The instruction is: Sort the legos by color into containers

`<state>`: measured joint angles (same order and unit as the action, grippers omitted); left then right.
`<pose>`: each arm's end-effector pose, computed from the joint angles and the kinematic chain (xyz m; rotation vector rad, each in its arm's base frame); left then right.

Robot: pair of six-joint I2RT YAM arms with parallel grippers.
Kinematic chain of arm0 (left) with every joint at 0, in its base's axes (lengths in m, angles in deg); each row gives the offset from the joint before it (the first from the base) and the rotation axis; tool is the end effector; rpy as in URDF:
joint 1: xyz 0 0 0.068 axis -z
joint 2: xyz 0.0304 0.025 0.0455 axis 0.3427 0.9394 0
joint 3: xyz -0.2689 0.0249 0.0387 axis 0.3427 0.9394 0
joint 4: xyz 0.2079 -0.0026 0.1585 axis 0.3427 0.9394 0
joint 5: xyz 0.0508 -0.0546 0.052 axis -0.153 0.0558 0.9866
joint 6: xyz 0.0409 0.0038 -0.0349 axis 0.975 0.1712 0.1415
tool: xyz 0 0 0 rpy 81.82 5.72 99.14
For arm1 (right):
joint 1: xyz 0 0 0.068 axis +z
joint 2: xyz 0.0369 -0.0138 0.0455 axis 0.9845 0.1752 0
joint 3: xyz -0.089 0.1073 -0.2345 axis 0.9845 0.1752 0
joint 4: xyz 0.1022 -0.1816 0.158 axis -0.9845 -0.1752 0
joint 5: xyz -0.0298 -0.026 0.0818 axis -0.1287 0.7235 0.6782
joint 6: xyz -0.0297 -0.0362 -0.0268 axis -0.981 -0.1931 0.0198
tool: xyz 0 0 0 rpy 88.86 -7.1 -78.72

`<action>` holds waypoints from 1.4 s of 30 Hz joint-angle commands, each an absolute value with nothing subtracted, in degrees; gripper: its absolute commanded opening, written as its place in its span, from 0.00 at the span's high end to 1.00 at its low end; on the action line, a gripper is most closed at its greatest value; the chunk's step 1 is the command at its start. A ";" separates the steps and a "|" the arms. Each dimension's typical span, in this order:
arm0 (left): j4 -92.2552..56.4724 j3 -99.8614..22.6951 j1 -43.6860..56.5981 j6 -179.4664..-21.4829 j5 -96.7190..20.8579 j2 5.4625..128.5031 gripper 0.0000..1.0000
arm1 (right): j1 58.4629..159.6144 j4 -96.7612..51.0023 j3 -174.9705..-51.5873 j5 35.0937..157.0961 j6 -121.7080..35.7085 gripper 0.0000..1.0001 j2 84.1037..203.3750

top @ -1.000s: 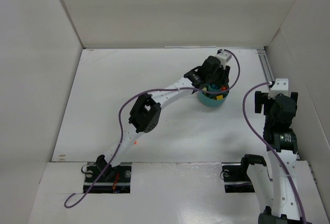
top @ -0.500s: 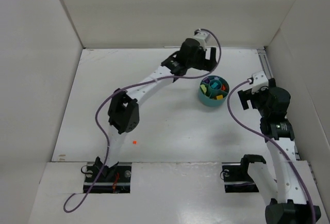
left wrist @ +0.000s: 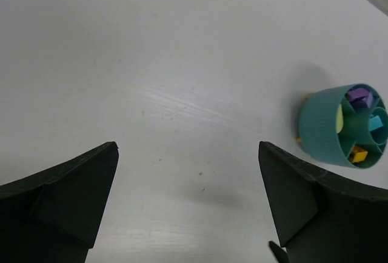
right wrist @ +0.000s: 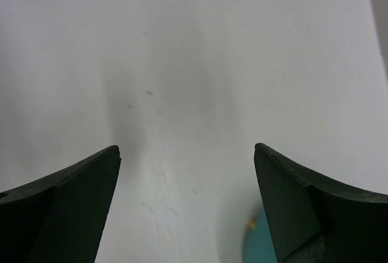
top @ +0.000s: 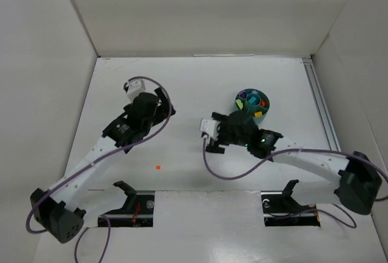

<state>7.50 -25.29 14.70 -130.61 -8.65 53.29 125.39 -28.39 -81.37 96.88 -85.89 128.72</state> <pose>0.2036 -0.1256 0.3466 -0.3550 1.9962 -0.4833 0.1774 0.1878 0.2651 -1.4201 1.5076 0.2528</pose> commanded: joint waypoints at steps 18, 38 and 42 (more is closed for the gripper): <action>23.24 -8.87 13.88 -151.03 -1.72 32.09 0.00 | 146.09 -8.13 -104.27 105.23 -86.55 0.43 173.22; 24.47 -8.34 13.88 -154.29 1.00 29.37 0.00 | 148.03 -8.74 -109.63 114.03 -82.51 0.48 180.70; 24.47 -8.34 13.88 -154.81 1.00 28.84 0.00 | 148.03 -9.98 -110.95 113.51 -81.20 0.54 181.22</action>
